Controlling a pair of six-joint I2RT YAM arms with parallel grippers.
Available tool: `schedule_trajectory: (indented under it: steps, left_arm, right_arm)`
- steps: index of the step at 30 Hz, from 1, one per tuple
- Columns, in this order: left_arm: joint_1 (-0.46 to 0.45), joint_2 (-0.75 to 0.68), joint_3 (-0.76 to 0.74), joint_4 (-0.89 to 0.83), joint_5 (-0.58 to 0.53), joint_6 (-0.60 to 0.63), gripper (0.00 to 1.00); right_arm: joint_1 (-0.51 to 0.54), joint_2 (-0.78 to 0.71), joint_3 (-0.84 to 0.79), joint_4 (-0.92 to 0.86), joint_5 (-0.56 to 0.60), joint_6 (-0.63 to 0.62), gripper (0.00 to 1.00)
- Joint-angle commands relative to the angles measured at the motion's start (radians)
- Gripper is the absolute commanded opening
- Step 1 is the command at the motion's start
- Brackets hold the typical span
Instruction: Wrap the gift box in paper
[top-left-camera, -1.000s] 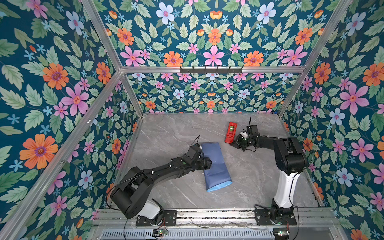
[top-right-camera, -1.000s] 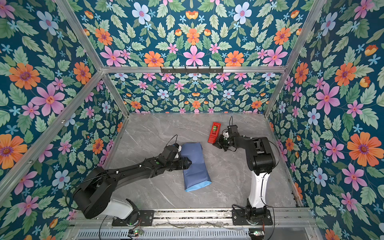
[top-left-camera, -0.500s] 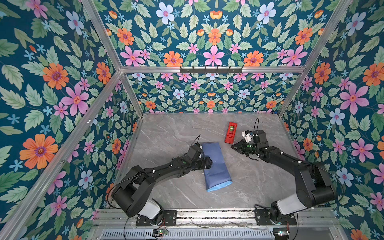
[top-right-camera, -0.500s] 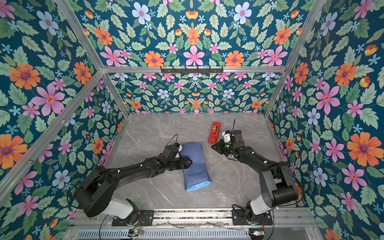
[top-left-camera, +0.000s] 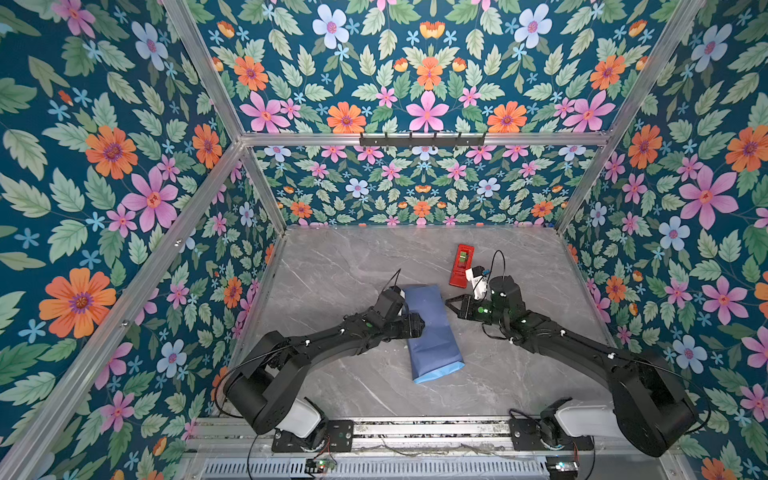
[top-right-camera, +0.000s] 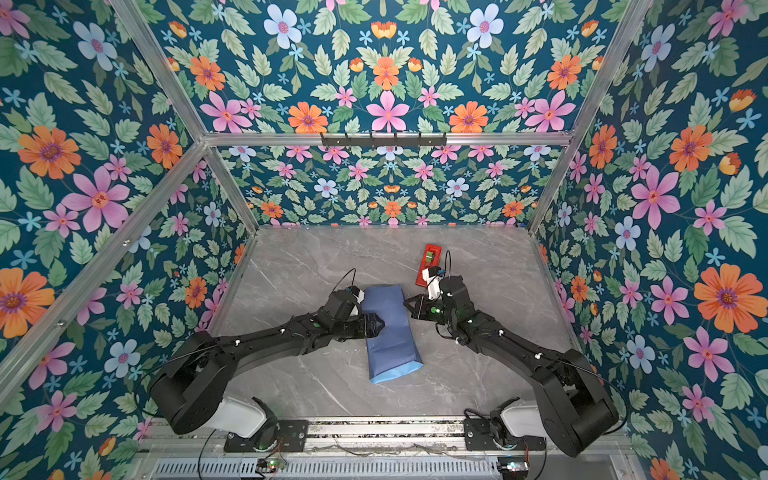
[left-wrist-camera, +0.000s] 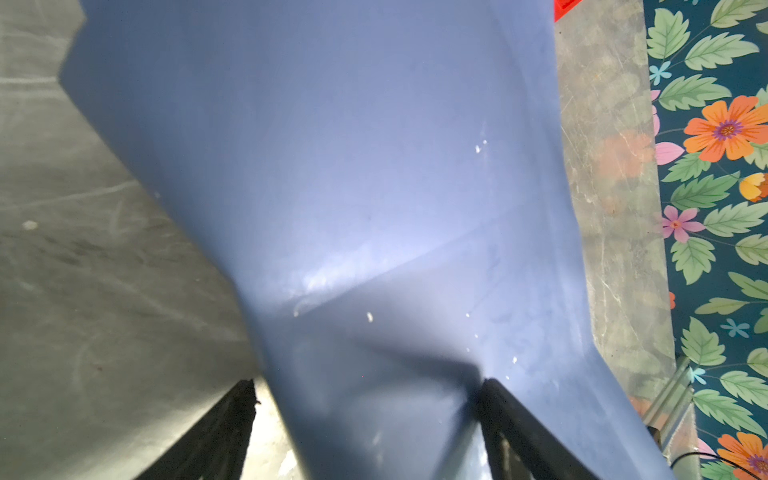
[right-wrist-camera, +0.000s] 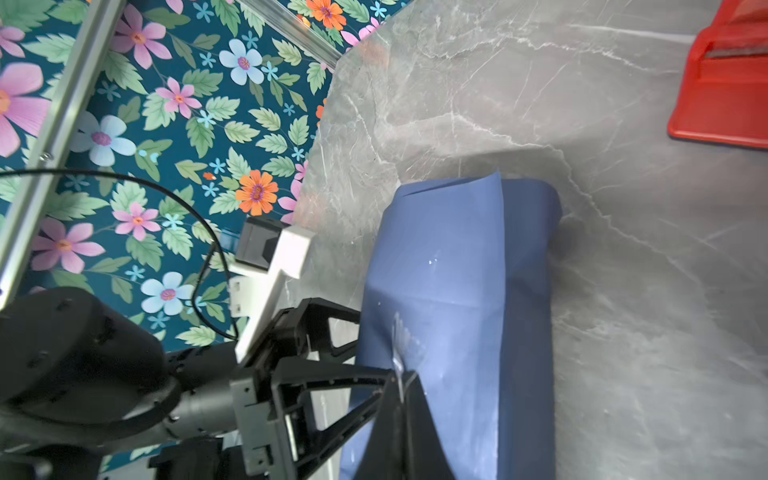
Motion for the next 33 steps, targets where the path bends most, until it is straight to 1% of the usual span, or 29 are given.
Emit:
schedule_trajectory:
  steps: [1, 6, 11, 15, 18, 21, 24, 27, 30, 32, 33]
  left_arm:
    - [-0.001, 0.024, -0.014, -0.189, -0.080, 0.027, 0.85]
    - [0.000, 0.023, -0.015, -0.190, -0.080, 0.027, 0.85]
    - [-0.001, 0.018, -0.020, -0.191, -0.081, 0.027, 0.85]
    - [-0.001, 0.019, -0.019, -0.189, -0.082, 0.028, 0.85]
    - [-0.001, 0.019, -0.019, -0.187, -0.080, 0.027, 0.85]
    - [-0.001, 0.022, -0.016, -0.187, -0.080, 0.028, 0.85]
    - [0.000, 0.026, -0.015, -0.187, -0.081, 0.028, 0.85]
    - [0.000, 0.026, -0.014, -0.187, -0.080, 0.029, 0.85]
    - [-0.001, 0.026, -0.014, -0.188, -0.080, 0.030, 0.85]
    - [0.000, 0.028, -0.012, -0.188, -0.080, 0.030, 0.85]
    - [-0.001, 0.028, -0.013, -0.187, -0.080, 0.031, 0.85]
  right_arm:
    - [0.007, 0.022, 0.011, 0.064, -0.059, -0.085, 0.00]
    - [0.006, 0.082, 0.077, -0.044, -0.225, -0.186, 0.00]
    - [-0.018, 0.118, 0.176, -0.360, -0.335, -0.341, 0.00]
    - [-0.072, 0.117, 0.205, -0.538, -0.422, -0.410, 0.00]
    - [-0.104, 0.134, 0.248, -0.702, -0.444, -0.460, 0.00]
    - [-0.113, 0.178, 0.310, -0.845, -0.440, -0.498, 0.00]
    - [-0.114, 0.213, 0.360, -0.924, -0.416, -0.505, 0.00]
    - [-0.114, 0.220, 0.407, -0.983, -0.366, -0.541, 0.00]
    - [-0.115, 0.224, 0.457, -1.041, -0.315, -0.602, 0.00]
    - [-0.113, 0.253, 0.512, -1.114, -0.305, -0.668, 0.00]
    - [-0.113, 0.268, 0.539, -1.146, -0.282, -0.692, 0.00]
